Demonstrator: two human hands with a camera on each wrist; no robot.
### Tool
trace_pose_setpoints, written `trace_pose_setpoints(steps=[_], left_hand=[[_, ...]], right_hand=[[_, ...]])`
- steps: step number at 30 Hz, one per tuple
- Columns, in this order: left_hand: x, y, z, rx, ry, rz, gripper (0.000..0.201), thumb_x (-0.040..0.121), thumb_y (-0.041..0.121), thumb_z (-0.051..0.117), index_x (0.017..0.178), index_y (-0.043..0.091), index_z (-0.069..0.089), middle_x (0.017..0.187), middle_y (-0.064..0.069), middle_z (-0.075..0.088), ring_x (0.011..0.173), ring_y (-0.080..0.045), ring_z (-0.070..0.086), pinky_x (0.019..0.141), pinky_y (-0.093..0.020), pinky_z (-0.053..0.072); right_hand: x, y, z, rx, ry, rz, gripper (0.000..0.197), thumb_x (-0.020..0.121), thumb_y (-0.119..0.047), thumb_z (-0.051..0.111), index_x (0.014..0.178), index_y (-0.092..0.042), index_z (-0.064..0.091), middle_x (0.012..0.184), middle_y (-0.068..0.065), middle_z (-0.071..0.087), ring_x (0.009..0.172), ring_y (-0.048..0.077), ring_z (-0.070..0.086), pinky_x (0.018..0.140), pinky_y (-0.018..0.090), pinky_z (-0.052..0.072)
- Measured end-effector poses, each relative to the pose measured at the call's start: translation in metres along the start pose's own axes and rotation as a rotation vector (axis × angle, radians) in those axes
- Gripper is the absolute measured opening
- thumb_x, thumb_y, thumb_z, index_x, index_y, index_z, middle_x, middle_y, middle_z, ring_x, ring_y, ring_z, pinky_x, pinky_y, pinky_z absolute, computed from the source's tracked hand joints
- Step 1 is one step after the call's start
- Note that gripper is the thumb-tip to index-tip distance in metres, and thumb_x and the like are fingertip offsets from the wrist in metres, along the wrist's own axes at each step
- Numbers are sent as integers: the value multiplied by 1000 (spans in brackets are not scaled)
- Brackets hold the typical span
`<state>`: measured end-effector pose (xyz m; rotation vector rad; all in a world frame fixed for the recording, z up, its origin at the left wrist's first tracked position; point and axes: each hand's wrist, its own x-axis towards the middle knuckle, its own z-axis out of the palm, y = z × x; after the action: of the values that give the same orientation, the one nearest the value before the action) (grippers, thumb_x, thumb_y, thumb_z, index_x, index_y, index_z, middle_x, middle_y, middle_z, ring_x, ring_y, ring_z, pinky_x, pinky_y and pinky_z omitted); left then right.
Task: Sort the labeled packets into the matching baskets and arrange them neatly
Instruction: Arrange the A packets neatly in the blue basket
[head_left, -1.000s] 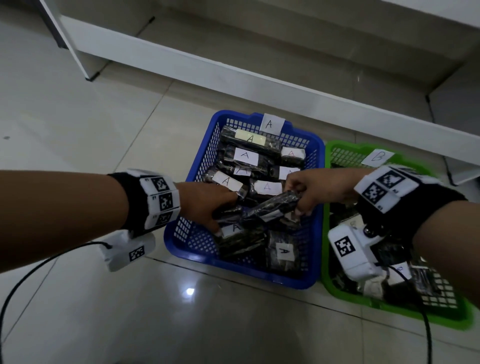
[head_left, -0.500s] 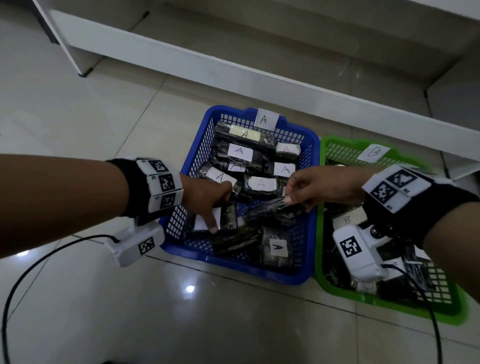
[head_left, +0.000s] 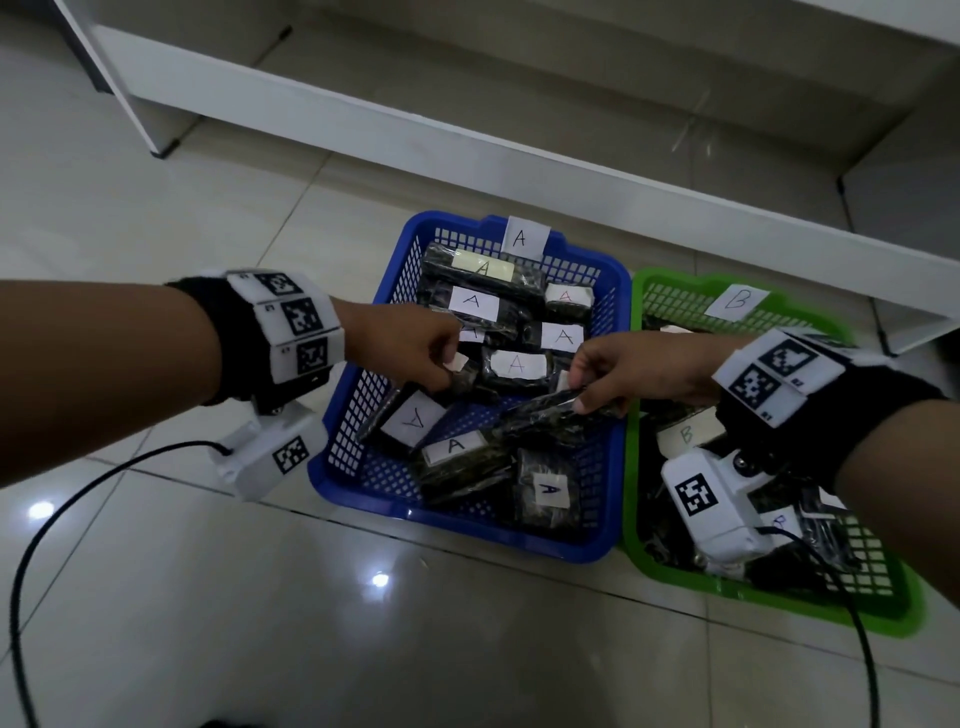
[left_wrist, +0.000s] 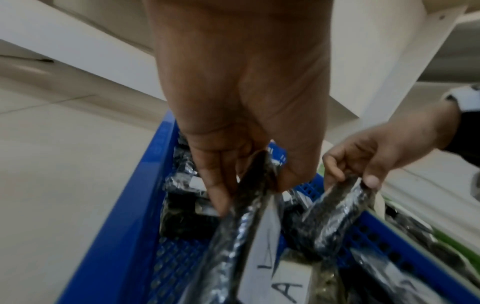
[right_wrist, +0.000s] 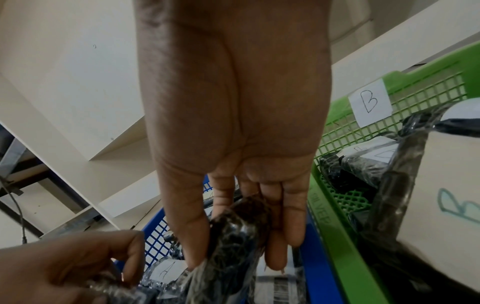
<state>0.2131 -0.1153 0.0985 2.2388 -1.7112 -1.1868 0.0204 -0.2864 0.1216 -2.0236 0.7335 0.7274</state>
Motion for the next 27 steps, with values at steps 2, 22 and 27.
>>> trace_pose_setpoints(steps=[2,22,27], left_hand=[[-3,-2,-7,-114,-40,-46,28,88,26,61,112,19,47,101,-8,62,80,-21,62,68,-28,54],[-19,-11,28,-81,194,-72,24,85,18,63,99,14,44,105,-7,46,88,-20,52,77,-35,50],[-18,-22,24,-154,154,-42,20,87,8,59,100,10,45,104,-6,48,87,-17,52,76,-36,51]], right_hand=[[0,1,1,1,2,3,23,80,-13,72,100,-12,59,98,7,61,77,14,55,68,28,49],[6,-9,8,-23,-9,16,26,82,-12,70,104,-6,58,93,6,60,77,16,56,69,26,51],[7,-13,8,-67,-16,14,18,83,-11,68,97,-8,59,85,2,58,73,14,54,63,26,50]])
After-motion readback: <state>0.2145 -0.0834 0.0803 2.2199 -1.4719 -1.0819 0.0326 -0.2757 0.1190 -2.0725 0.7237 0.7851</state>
